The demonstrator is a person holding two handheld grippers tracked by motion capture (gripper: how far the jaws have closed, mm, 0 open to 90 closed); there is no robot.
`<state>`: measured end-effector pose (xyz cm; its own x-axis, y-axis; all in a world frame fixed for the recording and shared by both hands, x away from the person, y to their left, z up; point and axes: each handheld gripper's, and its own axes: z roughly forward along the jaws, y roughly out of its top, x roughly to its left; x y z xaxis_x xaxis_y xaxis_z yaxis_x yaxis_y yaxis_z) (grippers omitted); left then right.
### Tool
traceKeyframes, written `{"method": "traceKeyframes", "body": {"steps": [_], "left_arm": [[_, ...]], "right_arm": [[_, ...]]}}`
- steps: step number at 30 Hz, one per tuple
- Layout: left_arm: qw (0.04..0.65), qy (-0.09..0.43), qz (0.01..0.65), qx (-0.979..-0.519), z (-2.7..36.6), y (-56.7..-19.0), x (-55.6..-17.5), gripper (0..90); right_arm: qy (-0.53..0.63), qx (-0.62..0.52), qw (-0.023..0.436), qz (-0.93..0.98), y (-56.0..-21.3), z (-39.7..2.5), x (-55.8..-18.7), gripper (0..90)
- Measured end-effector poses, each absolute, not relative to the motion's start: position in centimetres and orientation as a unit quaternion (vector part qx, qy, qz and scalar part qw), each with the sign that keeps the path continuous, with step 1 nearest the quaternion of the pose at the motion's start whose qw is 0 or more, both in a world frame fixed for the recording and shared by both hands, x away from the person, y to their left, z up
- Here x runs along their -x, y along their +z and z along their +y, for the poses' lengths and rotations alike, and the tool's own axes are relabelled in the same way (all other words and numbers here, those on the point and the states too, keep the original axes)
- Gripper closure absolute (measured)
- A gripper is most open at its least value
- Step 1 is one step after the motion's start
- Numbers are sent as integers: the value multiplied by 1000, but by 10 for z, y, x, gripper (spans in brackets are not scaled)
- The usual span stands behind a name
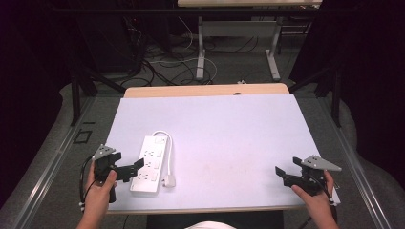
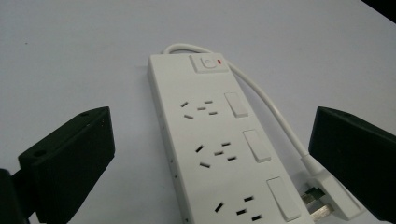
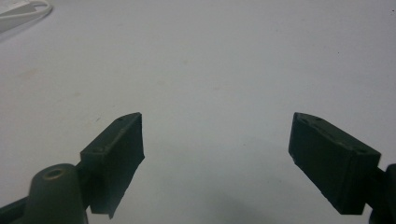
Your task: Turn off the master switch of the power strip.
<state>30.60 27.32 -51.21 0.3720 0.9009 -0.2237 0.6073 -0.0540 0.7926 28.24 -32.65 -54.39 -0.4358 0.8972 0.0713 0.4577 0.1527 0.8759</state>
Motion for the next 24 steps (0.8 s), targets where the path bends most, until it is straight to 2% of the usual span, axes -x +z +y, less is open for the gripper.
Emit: {"method": "traceKeyframes", "body": {"steps": [15,24], "left_arm": [[412,194,566,-687,296,-536,-302,5],[389,204,572,-693,299,-547,-303,5]], "right_arm": [[446,-478,243,717,-544,-328,-282,175],[448,-479,246,714,-546,-330,-283,176]]}}
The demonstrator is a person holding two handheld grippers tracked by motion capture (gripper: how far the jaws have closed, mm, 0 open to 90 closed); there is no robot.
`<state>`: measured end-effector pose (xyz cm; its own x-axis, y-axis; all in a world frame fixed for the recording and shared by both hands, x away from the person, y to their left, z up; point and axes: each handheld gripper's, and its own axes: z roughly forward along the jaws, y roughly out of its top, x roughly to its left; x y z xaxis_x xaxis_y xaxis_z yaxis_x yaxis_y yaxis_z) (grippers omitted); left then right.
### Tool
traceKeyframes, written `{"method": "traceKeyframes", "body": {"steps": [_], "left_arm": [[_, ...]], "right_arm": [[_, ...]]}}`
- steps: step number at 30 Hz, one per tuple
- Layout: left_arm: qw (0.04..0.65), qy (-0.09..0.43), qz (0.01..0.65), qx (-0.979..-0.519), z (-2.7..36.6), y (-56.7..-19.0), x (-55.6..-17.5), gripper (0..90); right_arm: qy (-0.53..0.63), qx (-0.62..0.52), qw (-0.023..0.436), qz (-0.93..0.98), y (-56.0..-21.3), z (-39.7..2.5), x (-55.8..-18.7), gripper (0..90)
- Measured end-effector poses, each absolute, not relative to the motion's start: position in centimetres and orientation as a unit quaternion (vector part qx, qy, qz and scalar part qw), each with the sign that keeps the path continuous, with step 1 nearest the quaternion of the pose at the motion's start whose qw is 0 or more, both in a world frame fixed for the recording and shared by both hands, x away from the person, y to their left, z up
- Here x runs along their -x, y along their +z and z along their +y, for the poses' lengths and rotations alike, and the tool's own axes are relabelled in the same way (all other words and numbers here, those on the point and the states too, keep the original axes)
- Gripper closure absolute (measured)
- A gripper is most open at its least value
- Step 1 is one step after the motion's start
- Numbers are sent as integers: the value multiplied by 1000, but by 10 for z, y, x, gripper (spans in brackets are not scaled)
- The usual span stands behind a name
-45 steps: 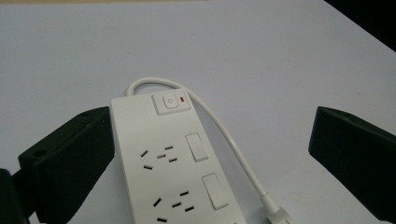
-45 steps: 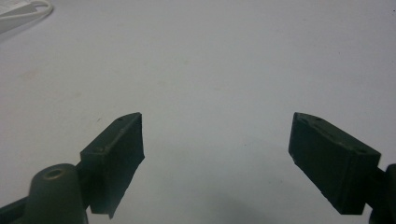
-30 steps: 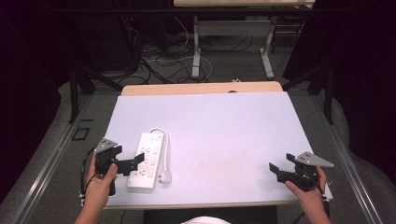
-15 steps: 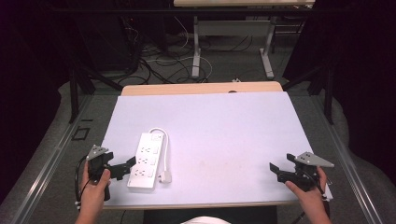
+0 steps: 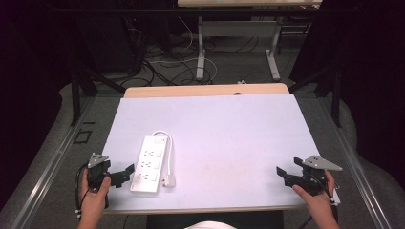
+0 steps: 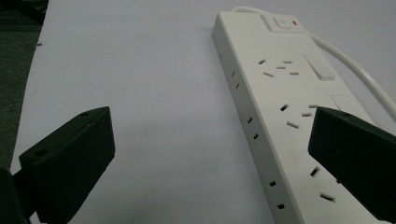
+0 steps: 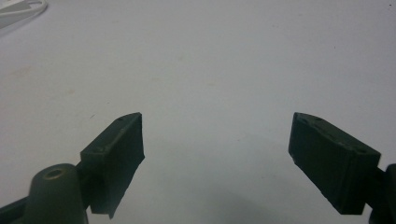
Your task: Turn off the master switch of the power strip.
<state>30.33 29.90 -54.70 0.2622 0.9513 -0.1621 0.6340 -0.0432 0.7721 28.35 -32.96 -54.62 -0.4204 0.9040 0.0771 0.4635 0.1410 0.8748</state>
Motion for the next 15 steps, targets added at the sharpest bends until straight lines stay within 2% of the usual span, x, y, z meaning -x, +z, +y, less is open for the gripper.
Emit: {"method": "traceKeyframes", "body": {"steps": [15], "left_arm": [[380,200,584,-689,305,-552,-304,12]], "right_arm": [[445,-479,241,717,-547,-330,-284,176]]}}
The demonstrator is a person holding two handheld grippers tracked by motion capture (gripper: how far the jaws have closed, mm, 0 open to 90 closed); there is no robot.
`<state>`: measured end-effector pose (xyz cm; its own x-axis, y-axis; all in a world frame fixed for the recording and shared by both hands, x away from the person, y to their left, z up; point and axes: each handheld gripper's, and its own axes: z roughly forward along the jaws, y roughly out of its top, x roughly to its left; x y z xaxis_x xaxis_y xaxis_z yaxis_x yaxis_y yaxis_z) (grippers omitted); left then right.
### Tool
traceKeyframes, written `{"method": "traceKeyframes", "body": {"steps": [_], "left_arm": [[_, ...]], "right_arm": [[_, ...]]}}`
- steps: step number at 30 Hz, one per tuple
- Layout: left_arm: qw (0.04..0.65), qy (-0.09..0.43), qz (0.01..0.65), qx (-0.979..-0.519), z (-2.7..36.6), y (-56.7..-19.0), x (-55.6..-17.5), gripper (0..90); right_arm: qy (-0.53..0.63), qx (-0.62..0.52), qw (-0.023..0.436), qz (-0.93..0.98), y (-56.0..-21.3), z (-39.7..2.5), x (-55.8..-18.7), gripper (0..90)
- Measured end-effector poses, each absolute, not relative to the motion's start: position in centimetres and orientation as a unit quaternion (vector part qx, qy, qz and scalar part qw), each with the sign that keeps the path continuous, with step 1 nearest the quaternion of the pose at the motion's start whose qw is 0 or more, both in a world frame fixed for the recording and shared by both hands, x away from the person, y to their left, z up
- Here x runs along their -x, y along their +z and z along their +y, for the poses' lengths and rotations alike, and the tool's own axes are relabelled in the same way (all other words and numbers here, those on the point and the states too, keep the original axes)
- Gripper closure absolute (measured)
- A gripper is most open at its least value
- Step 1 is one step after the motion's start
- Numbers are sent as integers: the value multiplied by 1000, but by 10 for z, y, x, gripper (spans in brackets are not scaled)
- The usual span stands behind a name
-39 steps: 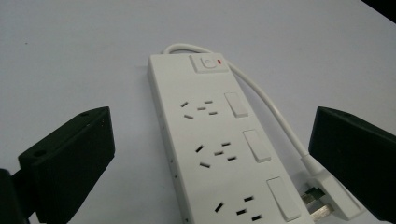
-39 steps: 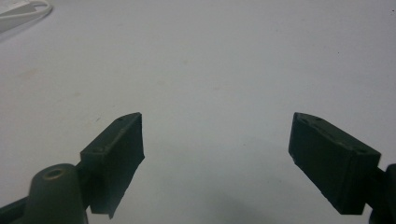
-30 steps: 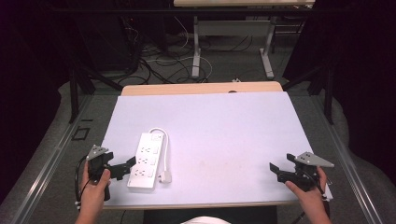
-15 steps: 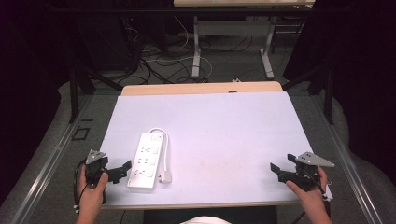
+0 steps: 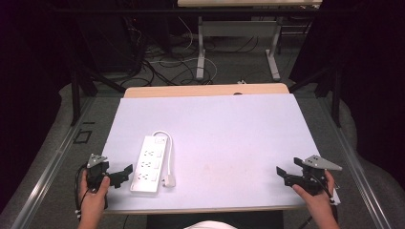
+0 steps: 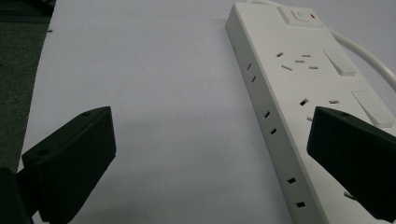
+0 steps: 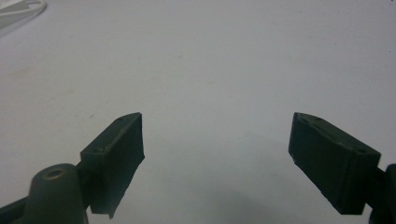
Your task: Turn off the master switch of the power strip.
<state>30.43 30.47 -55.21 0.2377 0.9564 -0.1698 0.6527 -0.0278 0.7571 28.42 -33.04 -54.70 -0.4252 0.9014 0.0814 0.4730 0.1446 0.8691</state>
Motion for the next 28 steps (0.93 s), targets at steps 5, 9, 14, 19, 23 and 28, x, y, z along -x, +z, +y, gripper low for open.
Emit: {"method": "traceKeyframes", "body": {"steps": [5,9,14,19,23,28], "left_arm": [[380,200,587,-687,305,-554,-305,15],[379,199,587,-687,306,-554,-305,16],[378,198,587,-688,305,-555,-306,18],[380,200,588,-686,306,-554,-306,19],[379,200,588,-686,306,-554,-306,21],[379,201,586,-688,306,-554,-306,21]], "right_arm": [[445,-479,238,719,-548,-329,-285,176],[444,-479,237,719,-548,-329,-285,175],[443,-478,233,722,-548,-327,-283,175],[441,-478,234,722,-549,-326,-284,176],[442,-478,232,723,-549,-327,-284,176],[442,-479,232,722,-548,-327,-284,176]]}}
